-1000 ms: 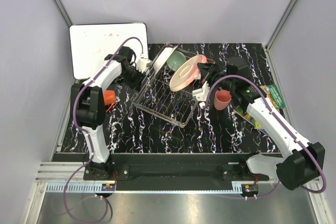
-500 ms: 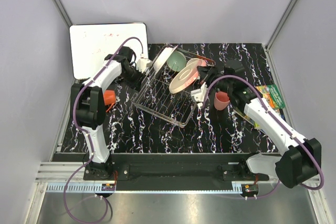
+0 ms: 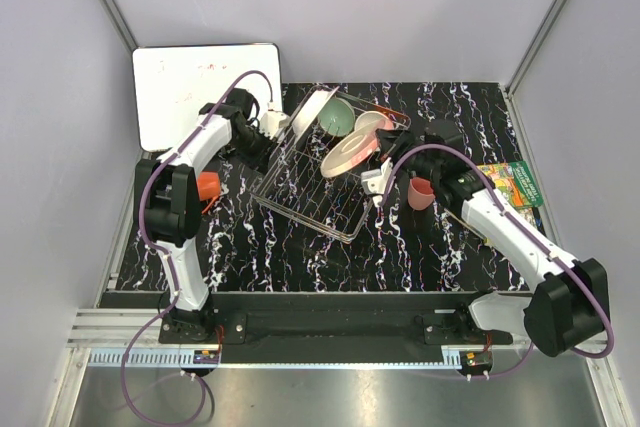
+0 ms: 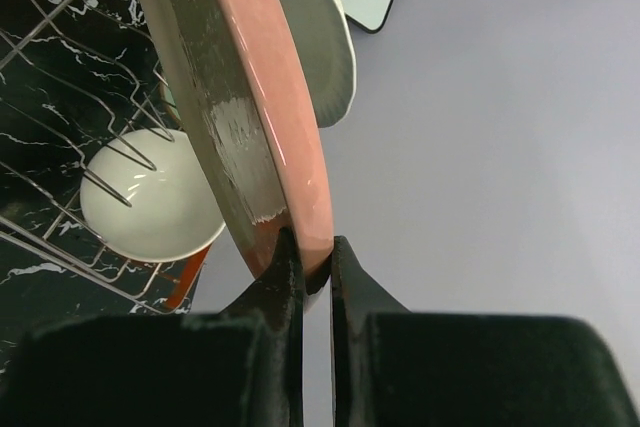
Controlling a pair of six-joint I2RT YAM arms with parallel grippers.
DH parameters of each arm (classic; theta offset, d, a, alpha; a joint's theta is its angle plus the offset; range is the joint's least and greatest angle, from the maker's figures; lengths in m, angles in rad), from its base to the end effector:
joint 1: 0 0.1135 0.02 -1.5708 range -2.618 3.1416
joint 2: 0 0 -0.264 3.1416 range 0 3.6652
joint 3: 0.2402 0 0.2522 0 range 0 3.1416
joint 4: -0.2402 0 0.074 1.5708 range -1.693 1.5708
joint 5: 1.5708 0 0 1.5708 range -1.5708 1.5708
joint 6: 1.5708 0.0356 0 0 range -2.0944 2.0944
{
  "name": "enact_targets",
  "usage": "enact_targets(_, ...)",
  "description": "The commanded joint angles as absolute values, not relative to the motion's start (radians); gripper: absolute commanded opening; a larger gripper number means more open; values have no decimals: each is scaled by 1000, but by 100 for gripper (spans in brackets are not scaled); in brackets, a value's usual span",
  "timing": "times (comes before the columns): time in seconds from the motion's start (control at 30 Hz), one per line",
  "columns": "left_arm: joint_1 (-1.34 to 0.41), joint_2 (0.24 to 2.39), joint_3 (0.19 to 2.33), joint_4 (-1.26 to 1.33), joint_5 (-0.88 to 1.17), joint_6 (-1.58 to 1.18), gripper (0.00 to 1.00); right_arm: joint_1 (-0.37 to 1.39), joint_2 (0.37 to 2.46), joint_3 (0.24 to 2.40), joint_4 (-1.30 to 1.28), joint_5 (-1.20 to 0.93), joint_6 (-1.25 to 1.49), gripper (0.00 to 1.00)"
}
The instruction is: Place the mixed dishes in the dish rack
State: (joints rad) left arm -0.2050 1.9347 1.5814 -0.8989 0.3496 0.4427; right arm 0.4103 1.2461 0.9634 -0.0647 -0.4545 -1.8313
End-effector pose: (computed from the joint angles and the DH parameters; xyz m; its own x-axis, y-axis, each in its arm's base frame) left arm 0.3874 -0.0930 0.2297 -0.7132 0.5594 -0.4224 0.6660 0.7286 -0.1597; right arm 0.2573 0.1290 0.3169 0.7925 -0.6020 0.0978 -0.1119 -0.3010 -0.9470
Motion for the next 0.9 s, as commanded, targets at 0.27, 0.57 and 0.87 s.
enact_targets(0.27,-215,1927,1605,-931,383,436,22,407,1169,940,126,-439,-1784,0)
enact_targets(0.57,-215,1924,1601,-930,385,440,22,407,1224,972,115,-437,-1825,0)
enact_targets(0.87,-212,1925,1605,-928,393,445,21,423,1310,1129,-83,-474,-1943,0)
